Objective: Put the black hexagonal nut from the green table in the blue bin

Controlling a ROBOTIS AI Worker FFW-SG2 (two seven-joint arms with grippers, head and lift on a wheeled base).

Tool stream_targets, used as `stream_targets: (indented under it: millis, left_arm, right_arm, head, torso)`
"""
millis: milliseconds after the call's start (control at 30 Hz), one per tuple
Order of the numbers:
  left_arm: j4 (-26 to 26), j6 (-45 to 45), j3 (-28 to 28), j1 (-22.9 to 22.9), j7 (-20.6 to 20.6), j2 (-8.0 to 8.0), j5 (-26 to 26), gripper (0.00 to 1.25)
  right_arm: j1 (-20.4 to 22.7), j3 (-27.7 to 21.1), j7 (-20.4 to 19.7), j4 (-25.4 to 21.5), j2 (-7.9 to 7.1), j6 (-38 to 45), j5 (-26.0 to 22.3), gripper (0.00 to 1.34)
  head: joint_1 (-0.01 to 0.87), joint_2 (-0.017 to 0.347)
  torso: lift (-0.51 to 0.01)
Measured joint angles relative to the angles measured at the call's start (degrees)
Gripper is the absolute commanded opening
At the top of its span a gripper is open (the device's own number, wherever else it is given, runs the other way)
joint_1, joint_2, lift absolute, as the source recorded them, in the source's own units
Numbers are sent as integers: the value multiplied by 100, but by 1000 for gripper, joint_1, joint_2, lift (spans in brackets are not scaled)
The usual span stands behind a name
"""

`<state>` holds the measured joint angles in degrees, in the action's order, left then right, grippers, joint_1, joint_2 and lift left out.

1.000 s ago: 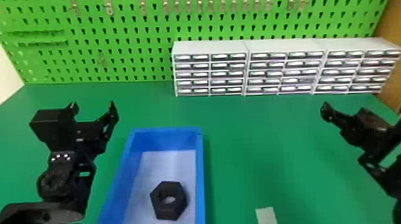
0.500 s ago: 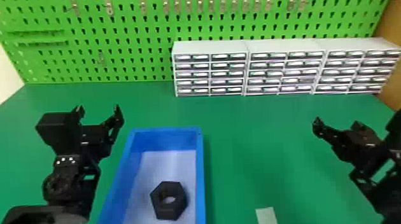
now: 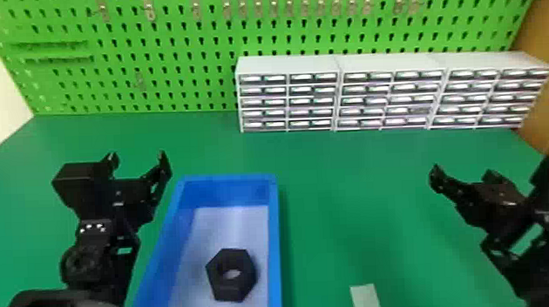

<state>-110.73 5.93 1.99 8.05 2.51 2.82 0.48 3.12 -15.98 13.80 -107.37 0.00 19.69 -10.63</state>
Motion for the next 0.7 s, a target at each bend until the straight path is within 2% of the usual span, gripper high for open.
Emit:
stream_targets:
  millis: [300, 700]
  left_arm:
    - [-36, -52, 50, 77, 0, 4, 4, 835]
    - [-29, -197, 271, 108, -234, 8, -3, 835]
  right_arm:
    - [4, -36, 0, -20, 0, 0, 19, 1226]
    - [-13, -46, 0, -21, 0, 73, -11, 1226]
  head:
    - [657, 57]
    - [657, 57]
  torso:
    - [-95]
    - [-95]
